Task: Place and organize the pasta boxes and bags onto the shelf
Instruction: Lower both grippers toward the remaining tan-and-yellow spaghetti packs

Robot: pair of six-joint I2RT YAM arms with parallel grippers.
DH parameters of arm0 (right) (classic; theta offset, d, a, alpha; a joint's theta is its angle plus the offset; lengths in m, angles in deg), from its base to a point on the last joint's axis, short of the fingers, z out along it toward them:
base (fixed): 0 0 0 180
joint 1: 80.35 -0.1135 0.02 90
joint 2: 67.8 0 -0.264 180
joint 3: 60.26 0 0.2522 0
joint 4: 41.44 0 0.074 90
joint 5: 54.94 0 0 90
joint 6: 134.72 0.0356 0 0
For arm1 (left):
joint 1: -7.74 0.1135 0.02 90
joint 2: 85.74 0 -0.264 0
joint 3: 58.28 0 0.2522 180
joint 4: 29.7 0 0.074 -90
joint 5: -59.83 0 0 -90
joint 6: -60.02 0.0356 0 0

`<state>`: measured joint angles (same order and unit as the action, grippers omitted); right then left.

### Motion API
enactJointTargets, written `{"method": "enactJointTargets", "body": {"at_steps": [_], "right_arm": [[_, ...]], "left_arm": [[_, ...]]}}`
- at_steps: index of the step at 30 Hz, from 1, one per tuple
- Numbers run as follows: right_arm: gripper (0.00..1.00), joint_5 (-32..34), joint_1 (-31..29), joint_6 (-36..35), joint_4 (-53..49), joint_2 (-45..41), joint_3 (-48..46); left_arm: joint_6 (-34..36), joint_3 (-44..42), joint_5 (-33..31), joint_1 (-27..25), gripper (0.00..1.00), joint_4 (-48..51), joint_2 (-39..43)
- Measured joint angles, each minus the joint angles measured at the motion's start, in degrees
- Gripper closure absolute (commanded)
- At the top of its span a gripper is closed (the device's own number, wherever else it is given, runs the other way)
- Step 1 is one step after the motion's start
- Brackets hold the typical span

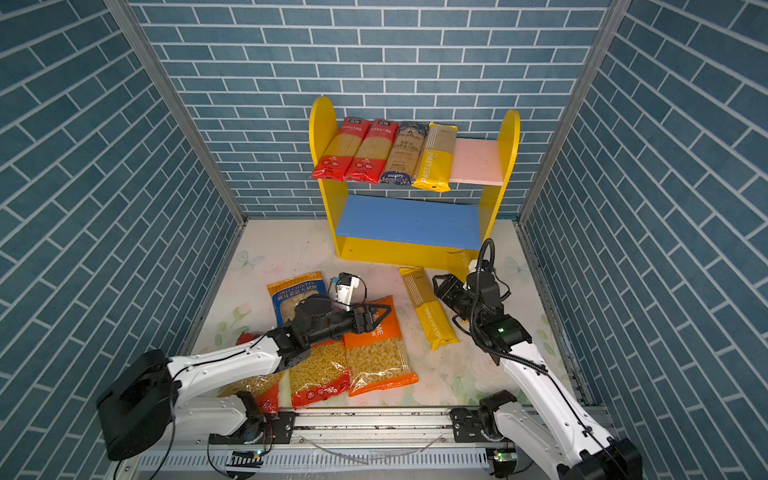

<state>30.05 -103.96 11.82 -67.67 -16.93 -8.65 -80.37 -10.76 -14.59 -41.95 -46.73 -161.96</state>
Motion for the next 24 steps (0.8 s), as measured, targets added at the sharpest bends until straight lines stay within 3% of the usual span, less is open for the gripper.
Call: {"method": "enactJointTargets", "body": {"at_steps": [8,15,24], "right_arm": [[0.39,2.8,0.0,-6.6,-5.2,9.1,-3.2],[0.42,3.1,0.0,-9.5,-4.1,16.0,-4.7],[0.45,2.3,-4.4,-7.0,-1.1,15.5,-10.1]], "left_arm": [[-1.6,6.5,1.2,-3.0,0.2,-3.1,-12.2],[-2.2,6.3,0.5,-3.8,0.2,-4.0,-12.4],[2.1,6.2,-3.8,-3.8,0.2,5.0,-9.2]]}}
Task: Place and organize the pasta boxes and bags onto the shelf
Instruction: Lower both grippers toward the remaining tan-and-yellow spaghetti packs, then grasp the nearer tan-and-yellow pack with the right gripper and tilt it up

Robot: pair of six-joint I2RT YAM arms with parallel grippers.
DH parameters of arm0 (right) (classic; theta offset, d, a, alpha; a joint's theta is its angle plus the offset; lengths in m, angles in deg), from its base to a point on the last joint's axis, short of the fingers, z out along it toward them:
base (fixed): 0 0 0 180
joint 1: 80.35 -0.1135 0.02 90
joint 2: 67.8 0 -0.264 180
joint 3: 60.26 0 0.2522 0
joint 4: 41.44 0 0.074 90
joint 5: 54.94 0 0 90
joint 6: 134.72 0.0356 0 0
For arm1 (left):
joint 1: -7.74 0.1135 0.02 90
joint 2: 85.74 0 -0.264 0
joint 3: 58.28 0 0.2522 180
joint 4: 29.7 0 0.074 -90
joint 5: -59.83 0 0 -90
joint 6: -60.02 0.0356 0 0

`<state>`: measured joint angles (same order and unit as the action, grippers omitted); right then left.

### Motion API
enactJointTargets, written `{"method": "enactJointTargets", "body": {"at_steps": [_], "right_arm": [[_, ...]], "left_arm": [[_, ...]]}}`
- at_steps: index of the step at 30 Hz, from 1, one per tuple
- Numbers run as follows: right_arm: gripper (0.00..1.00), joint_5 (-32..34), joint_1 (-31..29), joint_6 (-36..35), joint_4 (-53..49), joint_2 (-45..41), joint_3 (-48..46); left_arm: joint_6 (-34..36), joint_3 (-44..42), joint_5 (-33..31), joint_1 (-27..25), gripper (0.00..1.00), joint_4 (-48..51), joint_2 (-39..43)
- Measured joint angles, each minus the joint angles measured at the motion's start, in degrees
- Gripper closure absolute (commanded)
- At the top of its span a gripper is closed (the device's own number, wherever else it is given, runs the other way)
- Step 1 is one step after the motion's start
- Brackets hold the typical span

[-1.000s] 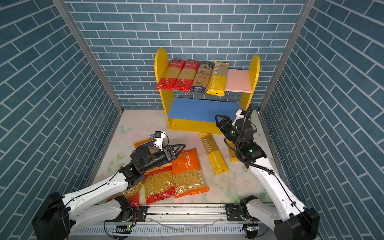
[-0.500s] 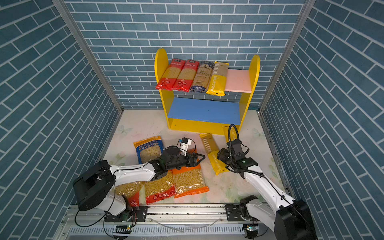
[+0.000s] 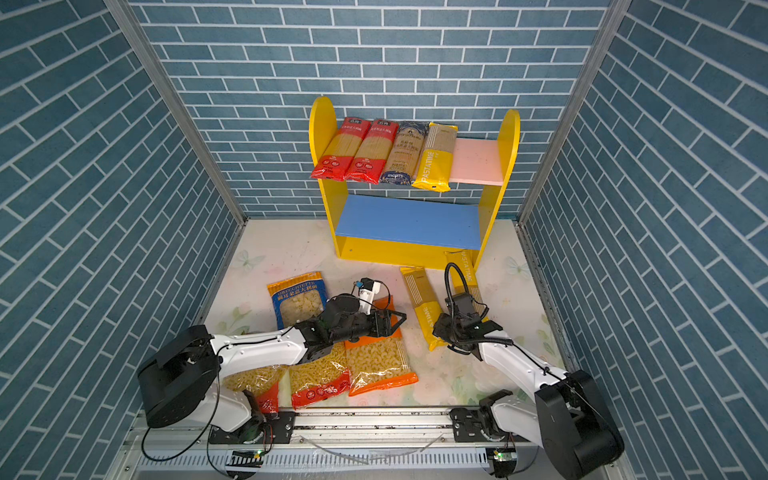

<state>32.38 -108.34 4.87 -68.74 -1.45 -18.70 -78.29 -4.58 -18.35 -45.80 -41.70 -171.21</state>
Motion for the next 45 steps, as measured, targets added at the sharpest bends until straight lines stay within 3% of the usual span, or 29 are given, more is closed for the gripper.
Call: {"method": "enactJointTargets", "body": {"at_steps": [6,9,12,17,20,24,31,37,45], "right_arm": [[0.43,-1.2,-10.6,1.3,0.3,0.5,0.7],[0.4,-3.7,-11.5,1.7,0.2,0.1,1.5],[0.38,-5.9,-9.3,1.6,-1.3,-2.9,2.1],[0.36,-10.0,0.9,1.0,-4.4,-10.3,2.1],[0.35,-11.2,3.9,0.5,-6.1,-11.9,1.8],[0.36,-12.8,4.9,-0.1,-5.5,-10.4,-0.3],[0.4,-14.5,5.1,-0.2,0.3,-0.6,-1.2],[0.53,-15.6,5.1,-0.4,8.5,6.5,-1.2],[0.9,-17.9,5.1,-0.7,16.5,6.8,-2.9]], "left_arm": [[0.8,0.1,-1.3,0.0,0.2,2.7,0.1],[0.8,0.1,-1.5,0.0,0.2,3.3,0.1],[0.8,0.1,-1.5,0.0,0.2,3.7,0.1],[0.8,1.4,-1.2,-0.6,0.2,3.7,-1.6],[0.8,3.6,-0.3,-1.4,0.2,3.6,-4.5],[0.8,6.0,0.5,-2.6,0.2,3.5,-8.0],[-0.2,6.6,1.6,-3.1,0.2,2.9,-11.2],[-0.8,6.6,1.5,-3.1,0.2,2.1,-11.2],[-1.0,6.6,1.4,-3.1,0.2,1.2,-11.1]]}}
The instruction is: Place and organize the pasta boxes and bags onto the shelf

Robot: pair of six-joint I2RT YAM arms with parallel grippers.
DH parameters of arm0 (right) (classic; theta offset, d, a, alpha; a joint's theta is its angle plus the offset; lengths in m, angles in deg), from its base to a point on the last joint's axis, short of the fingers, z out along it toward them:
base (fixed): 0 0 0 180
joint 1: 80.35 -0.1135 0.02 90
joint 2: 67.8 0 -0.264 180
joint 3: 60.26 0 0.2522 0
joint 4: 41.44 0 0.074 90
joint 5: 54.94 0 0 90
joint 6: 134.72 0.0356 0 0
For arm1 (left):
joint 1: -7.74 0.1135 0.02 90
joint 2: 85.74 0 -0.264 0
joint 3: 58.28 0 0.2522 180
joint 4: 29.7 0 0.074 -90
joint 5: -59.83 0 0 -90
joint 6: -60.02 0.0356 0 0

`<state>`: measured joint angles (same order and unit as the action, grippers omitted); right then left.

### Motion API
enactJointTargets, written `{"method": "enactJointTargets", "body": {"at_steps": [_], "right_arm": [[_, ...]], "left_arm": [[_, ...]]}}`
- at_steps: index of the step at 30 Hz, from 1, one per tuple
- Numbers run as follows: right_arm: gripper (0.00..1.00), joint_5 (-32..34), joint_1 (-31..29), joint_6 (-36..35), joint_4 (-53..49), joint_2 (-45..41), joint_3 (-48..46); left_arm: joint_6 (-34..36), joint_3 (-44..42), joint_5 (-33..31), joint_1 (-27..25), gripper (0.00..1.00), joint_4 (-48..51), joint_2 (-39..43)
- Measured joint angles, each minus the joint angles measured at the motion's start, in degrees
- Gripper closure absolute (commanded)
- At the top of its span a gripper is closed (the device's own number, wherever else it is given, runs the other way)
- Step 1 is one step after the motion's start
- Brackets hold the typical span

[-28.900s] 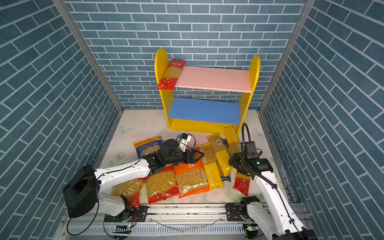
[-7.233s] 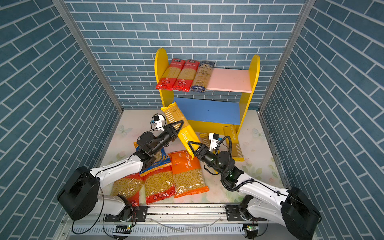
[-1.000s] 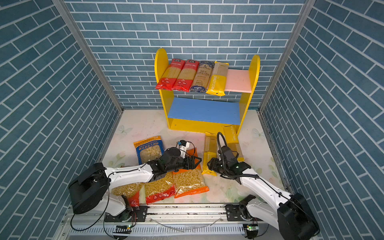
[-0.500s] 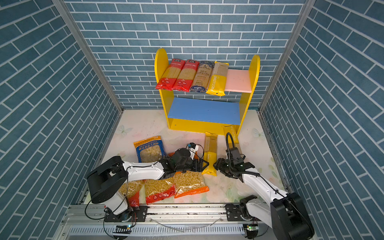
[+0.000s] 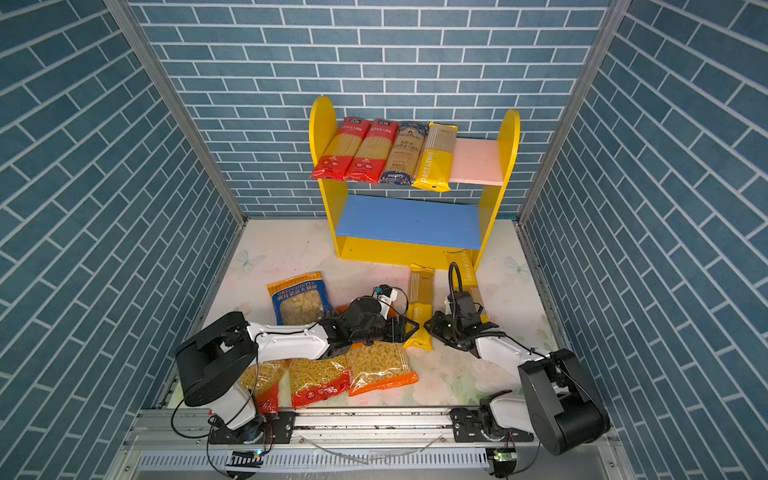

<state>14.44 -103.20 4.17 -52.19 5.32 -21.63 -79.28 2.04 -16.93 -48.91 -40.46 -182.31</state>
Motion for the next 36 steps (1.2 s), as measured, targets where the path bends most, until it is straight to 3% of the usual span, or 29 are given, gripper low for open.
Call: {"method": "enactJointTargets", "body": {"at_steps": [4,13,18,23,29,36], "right_arm": [[0.99,-0.7,0.0,0.2,0.7,-4.1,-0.2],[1.0,-1.3,-0.1,4.6,0.2,-12.2,-0.1],[1.0,-1.9,-1.0,8.3,0.2,-14.4,1.0],[1.0,-2.0,-5.9,9.8,0.7,-14.6,6.1],[1.0,-3.0,-13.9,9.5,2.3,-13.0,12.5],[1.0,-3.1,-16.6,10.4,5.4,-11.6,13.8]], "left_arm": [[0.0,0.0,-0.2,0.0,0.2,0.4,1.2],[-1.4,-2.2,-1.2,0.9,0.2,-2.0,8.1],[-8.3,-9.4,-1.6,4.3,0.18,-11.3,9.8],[-17.2,-16.4,-2.3,7.6,0.15,-22.2,9.0],[-25.3,-18.3,-3.2,8.3,0.11,-36.9,4.4],[-30.0,-19.5,-5.2,9.0,0.1,-49.1,1.0]]}}
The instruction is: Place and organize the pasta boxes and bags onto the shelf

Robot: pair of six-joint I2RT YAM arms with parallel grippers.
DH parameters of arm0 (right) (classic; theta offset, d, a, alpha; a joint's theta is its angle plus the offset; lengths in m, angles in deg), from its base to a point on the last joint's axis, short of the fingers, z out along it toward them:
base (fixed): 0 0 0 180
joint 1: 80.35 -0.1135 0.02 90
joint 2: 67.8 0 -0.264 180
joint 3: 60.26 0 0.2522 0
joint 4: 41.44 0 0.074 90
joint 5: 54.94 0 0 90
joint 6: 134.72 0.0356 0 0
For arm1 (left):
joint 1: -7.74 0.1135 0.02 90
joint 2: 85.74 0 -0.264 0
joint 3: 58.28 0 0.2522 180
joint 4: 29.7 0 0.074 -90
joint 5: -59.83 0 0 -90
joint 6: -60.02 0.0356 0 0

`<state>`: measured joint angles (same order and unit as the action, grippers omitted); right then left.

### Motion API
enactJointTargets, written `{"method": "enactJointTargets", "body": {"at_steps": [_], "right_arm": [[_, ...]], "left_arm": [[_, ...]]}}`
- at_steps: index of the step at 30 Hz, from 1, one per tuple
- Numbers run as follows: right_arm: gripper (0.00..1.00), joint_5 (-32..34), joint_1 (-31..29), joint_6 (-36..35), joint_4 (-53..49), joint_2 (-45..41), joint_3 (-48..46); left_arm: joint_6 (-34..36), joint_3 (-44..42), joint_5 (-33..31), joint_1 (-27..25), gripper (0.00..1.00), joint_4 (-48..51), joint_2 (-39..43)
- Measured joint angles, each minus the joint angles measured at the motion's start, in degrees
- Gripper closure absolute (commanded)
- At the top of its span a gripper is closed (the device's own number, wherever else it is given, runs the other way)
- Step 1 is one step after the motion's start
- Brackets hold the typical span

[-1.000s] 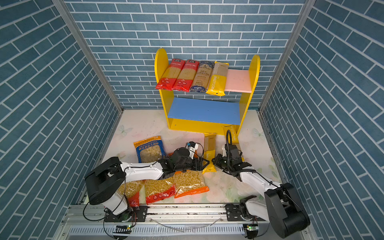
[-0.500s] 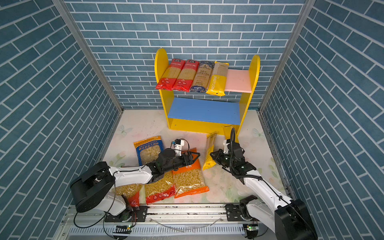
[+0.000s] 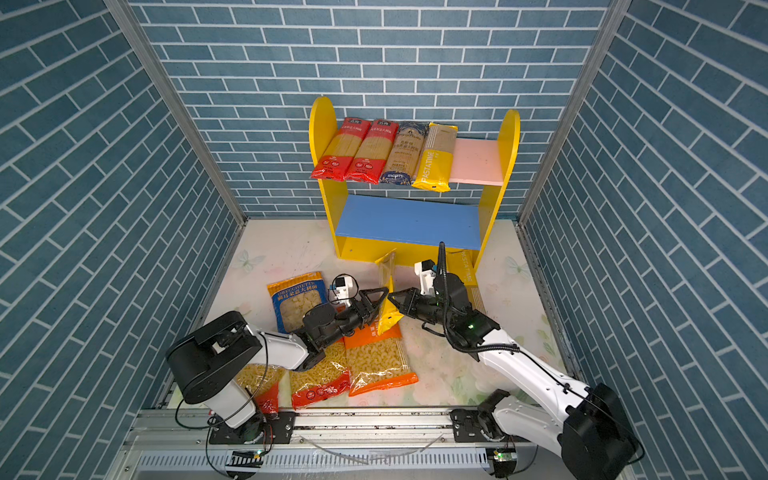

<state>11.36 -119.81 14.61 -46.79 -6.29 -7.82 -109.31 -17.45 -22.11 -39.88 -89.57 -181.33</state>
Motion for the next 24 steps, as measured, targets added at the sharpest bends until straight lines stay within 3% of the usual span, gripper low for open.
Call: {"method": "enactJointTargets", "body": {"at_steps": [6,13,24], "right_arm": [[1.0,-0.6,-1.3,4.5,5.7,-0.8,-1.8],[1.0,-0.8,-1.9,7.7,8.0,-7.6,-7.6],[1.0,-0.1,-1.9,9.6,9.1,-11.0,-12.6]], "left_arm": [[-0.3,-0.4,-0.1,0.3,0.11,-3.9,-0.1],[-0.1,-0.4,2.3,0.9,0.14,-4.3,-0.7],[1.5,-0.4,3.8,1.7,0.31,-2.1,-0.9]]}}
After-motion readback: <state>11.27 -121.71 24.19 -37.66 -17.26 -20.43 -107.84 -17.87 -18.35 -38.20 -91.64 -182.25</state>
